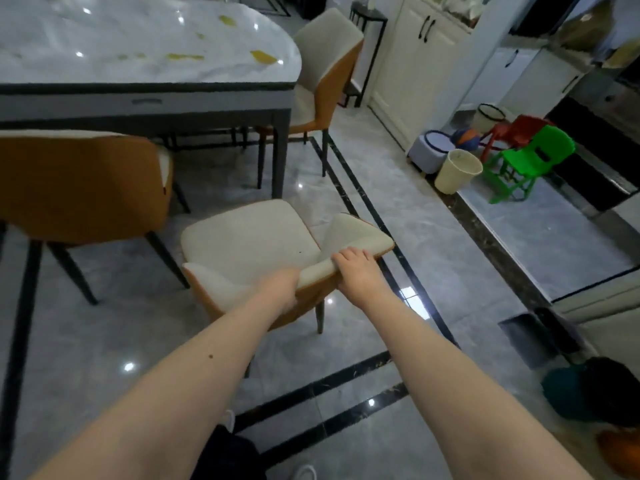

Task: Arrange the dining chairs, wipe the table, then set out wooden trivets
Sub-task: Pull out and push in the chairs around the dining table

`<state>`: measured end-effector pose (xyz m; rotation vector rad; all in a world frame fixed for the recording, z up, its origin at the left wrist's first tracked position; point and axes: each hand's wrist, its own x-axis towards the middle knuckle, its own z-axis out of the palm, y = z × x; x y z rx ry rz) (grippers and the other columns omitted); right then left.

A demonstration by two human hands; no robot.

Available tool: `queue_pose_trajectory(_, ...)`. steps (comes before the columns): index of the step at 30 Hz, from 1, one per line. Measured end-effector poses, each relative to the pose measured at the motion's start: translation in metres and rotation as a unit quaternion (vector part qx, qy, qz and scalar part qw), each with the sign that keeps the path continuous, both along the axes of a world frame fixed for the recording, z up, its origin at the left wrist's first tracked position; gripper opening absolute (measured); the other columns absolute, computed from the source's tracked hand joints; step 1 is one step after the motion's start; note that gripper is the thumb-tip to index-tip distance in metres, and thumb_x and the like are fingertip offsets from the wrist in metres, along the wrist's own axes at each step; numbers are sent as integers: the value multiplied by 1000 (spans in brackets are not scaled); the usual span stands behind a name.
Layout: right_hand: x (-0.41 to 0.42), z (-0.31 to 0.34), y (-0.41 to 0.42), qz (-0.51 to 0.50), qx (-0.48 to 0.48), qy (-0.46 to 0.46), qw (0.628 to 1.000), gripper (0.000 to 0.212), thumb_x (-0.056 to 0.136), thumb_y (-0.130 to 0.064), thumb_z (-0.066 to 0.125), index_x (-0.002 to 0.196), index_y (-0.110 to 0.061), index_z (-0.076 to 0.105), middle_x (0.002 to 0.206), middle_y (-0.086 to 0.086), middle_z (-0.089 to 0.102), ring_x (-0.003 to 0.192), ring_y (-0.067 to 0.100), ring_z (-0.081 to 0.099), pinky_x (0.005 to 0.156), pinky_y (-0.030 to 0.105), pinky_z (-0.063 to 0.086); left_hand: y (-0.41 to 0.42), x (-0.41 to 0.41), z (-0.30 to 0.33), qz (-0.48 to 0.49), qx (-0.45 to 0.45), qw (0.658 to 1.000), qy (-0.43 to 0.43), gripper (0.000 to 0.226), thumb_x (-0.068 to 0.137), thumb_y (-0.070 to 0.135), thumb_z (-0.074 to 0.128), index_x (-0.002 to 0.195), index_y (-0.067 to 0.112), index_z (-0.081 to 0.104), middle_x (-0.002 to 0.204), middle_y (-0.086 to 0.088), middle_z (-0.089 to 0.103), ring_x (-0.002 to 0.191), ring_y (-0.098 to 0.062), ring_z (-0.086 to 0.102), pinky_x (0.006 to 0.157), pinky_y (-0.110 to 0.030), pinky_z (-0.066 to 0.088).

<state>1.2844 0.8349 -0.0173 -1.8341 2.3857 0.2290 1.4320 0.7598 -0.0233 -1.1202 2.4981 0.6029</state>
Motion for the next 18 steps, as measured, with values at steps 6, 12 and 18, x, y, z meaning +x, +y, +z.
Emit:
queue_pose_trajectory(6,-6,3,-2,27,6,-3,1000,36,91,-14,53,126,-15,46,129,6,52,125,26,42,113,42,23,17,26,-14,14,-172,985,1,53,86,41,62,123,10,39,120,-7,58,109,-25,59,85,-34,44)
queue_pose_trajectory(12,-6,4,-20,14,65,-2,998,39,89,-8,54,125,-14,38,128,9,52,123,30,45,114,49,22,5,30,-10,-39,-187,982,-6,55,86,47,59,123,11,42,118,-8,60,107,-28,60,82,-35,46)
queue_pose_trajectory(18,-7,-1,-43,58,126,34,990,61,89,-10,56,139,-22,24,132,9,49,125,38,42,111,64,15,-23,37,-12,-65,-195,979,13,46,86,47,59,114,13,47,112,-9,64,100,-28,62,80,-36,47)
